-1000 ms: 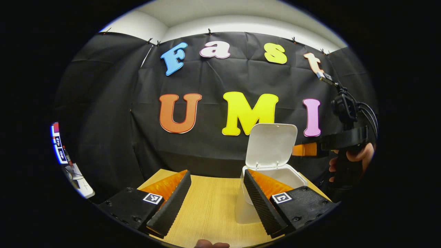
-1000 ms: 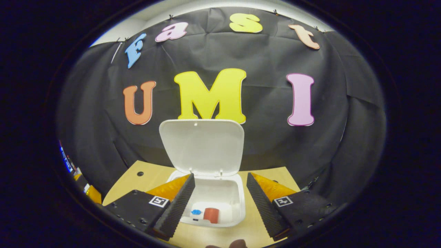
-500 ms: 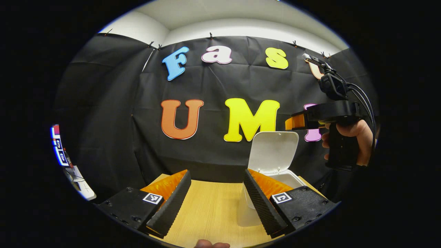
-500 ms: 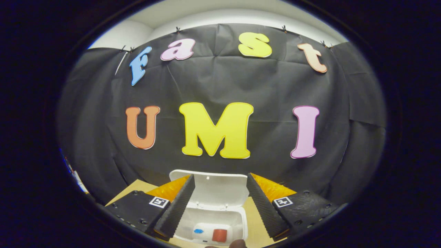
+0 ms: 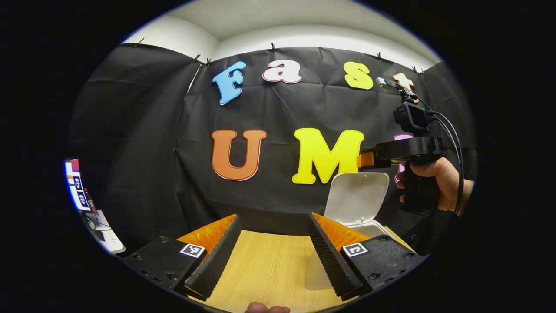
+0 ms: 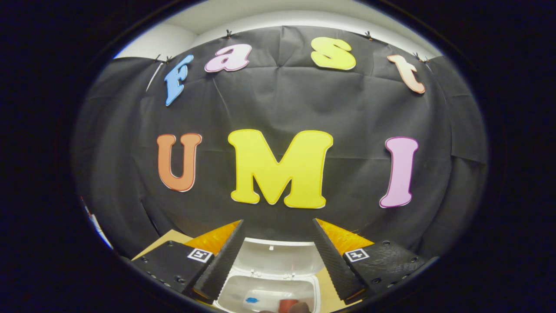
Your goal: Press the lid of the desktop garbage bin to open it, pick up the crumpled paper on the desktop and throw it into the bin, then pick up the pop can on the desktop and drop it into the bin, and finally close the garbage bin lid.
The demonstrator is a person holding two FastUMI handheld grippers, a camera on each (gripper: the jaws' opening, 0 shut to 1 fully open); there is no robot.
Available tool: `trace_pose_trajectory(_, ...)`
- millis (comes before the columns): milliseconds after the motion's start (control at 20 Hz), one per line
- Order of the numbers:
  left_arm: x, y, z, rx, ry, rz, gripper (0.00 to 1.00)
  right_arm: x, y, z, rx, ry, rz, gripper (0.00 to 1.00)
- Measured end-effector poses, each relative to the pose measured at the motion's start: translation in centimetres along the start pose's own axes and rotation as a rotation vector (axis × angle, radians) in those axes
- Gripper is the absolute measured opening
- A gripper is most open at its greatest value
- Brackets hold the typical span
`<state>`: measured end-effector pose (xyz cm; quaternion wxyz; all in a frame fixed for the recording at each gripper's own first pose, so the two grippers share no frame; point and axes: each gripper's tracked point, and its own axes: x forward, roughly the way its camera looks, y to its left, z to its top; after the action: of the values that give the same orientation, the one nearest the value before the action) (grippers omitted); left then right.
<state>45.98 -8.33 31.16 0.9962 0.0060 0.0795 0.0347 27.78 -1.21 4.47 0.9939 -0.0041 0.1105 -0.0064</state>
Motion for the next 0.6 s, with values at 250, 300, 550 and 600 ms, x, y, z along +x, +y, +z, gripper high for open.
trace_pose_trajectory(250, 0.1, -0.3, 0.2, 0.005, -0.001, 0.012, 0.99, 1.7, -0.1, -0.4, -0.015, 0.009, 0.002, 0.94)
trace_pose_trajectory(300, 0.1, -0.3, 0.4, 0.009, -0.006, 0.015, 0.99, 2.0, -0.1, -0.6, -0.019, 0.012, 0.002, 0.94)
trace_pose_trajectory(550, -0.6, -0.2, 0.5, 0.005, -0.006, 0.018, 0.99, 2.1, -0.3, -1.3, 0.004, 0.038, 0.006, 0.94)
trace_pose_trajectory(600, -0.8, -0.2, 0.5, 0.004, -0.006, 0.018, 0.99, 1.9, -0.4, -1.5, 0.01, 0.045, 0.007, 0.95)
